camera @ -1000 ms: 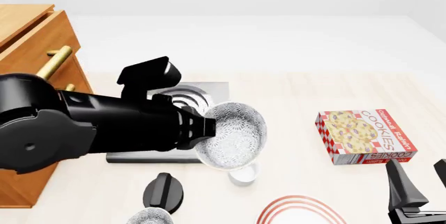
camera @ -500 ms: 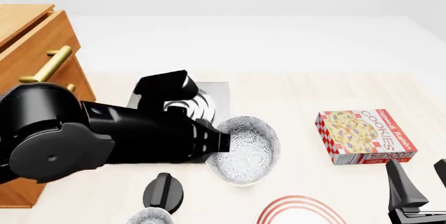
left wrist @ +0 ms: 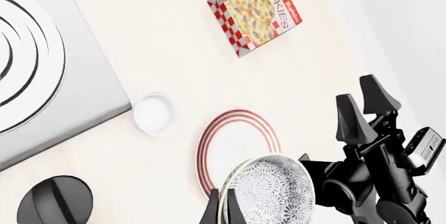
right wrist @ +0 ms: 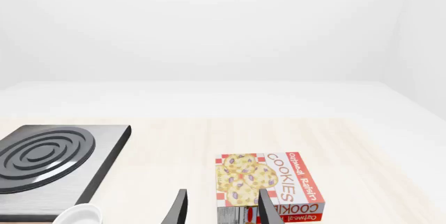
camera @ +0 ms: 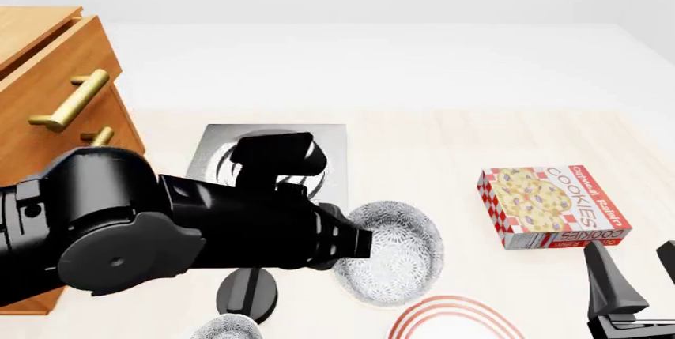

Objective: Pick the akita bowl on the wooden cabinet and place it on the plate.

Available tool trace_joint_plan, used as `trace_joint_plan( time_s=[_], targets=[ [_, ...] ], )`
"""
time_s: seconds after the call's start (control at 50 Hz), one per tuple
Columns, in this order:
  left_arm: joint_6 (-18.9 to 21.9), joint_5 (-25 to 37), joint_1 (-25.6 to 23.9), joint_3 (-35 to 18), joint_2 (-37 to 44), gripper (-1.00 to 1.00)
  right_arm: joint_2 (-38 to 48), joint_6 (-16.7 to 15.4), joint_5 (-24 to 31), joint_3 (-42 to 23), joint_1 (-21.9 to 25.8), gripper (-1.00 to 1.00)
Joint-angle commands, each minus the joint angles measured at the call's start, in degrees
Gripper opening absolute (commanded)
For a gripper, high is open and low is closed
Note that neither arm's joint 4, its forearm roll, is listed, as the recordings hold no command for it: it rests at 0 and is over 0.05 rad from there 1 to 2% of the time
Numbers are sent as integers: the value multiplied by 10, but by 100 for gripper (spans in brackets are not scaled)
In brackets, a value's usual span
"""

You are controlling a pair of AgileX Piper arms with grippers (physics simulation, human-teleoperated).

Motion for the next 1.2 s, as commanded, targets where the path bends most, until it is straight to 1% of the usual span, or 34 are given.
trace_joint_plan(
  time_s=[0.02,0.32,0.56,1.2],
  targets=[
    [1,-6,-11,-2,11,-100,0,0,0,0,0,100],
    [4,-15,-19,-7,40,-100,0,0,0,0,0,100],
    [-11,-21,-34,-21,72,-100,0,0,0,0,0,100],
    [-32,-58,-61,-27,143,-100,0,0,0,0,0,100]
  ],
)
